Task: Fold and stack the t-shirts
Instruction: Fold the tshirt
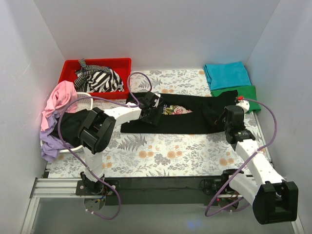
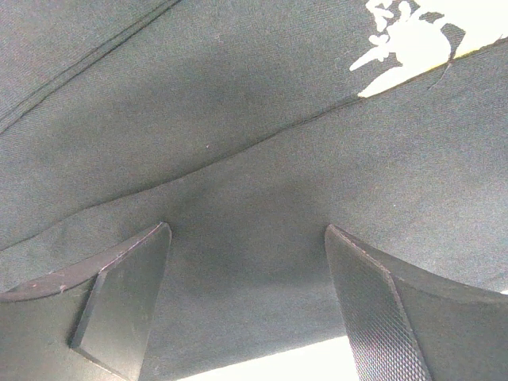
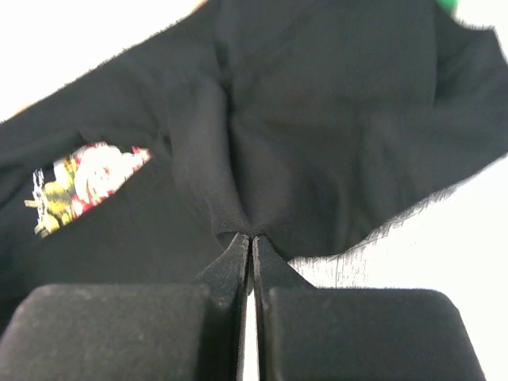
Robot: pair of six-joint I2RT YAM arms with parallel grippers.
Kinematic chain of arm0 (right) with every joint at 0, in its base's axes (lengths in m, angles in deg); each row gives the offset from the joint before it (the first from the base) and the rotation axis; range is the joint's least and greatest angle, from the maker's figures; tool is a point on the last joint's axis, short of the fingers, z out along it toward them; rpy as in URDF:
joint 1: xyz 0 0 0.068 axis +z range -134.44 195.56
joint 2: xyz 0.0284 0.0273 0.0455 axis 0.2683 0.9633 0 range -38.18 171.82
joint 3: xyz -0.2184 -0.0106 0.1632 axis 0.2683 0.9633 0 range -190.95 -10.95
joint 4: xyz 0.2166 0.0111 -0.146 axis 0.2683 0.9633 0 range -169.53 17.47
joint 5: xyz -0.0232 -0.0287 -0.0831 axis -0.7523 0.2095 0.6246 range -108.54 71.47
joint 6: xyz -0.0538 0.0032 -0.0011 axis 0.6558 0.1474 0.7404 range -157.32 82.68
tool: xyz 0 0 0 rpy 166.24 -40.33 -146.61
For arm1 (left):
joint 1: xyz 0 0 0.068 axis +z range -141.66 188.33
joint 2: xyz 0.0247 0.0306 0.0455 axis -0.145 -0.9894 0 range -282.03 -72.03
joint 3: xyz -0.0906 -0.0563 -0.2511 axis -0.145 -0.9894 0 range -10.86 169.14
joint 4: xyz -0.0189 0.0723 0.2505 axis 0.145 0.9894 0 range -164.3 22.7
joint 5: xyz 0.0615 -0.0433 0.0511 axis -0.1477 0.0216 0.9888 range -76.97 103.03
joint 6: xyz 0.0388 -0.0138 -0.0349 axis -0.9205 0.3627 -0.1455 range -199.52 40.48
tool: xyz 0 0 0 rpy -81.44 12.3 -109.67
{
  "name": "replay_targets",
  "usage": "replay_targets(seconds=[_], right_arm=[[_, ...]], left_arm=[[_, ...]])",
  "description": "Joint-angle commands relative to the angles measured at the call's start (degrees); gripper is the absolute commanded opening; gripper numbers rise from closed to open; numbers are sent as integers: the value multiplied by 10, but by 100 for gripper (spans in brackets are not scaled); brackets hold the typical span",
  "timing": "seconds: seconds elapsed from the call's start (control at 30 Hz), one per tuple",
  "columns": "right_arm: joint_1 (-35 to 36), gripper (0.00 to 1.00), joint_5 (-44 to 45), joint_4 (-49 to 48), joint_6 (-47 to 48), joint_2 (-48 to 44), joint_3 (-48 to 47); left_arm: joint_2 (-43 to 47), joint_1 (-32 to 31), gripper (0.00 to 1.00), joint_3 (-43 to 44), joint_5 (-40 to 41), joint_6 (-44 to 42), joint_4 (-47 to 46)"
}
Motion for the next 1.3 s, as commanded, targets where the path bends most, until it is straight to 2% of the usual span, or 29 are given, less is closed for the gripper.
replay_targets(seconds=[0.0, 0.17, 0.33, 0.7, 0.83, 0.97, 1.03, 1.07, 1.13, 1.23, 1.27], right_arm=[[1, 1, 40, -9, 63, 48, -82], [1, 1, 75, 8, 112, 167, -202], [1, 1, 140, 21, 124, 242, -260], [-9, 1, 276, 20, 130, 317, -292], [-29, 1, 288, 8, 139, 353, -312], [-57, 1, 252, -12, 167, 422, -368], [-60, 34, 259, -4, 167, 443, -391], [-61, 39, 260, -4, 170, 461, -406], [-63, 35, 262, -21, 183, 473, -414], [-70, 51, 247, -34, 220, 491, -435], [-71, 51, 247, -33, 224, 480, -436]], left_arm=[[-19, 8, 78, -12, 4, -4, 54], [-19, 8, 78, -12, 2, -6, 55], [-20, 8, 78, -16, 9, -8, 57], [-23, 8, 78, -21, 23, -14, 61], [-20, 8, 78, -26, 38, -14, 61], [-17, 10, 78, -31, 41, -14, 60], [-19, 9, 78, -34, 43, -15, 60], [-19, 10, 78, -34, 46, -15, 60], [-21, 9, 78, -34, 51, -15, 60], [-22, 9, 78, -34, 53, -15, 61], [-22, 9, 78, -33, 57, -14, 61]])
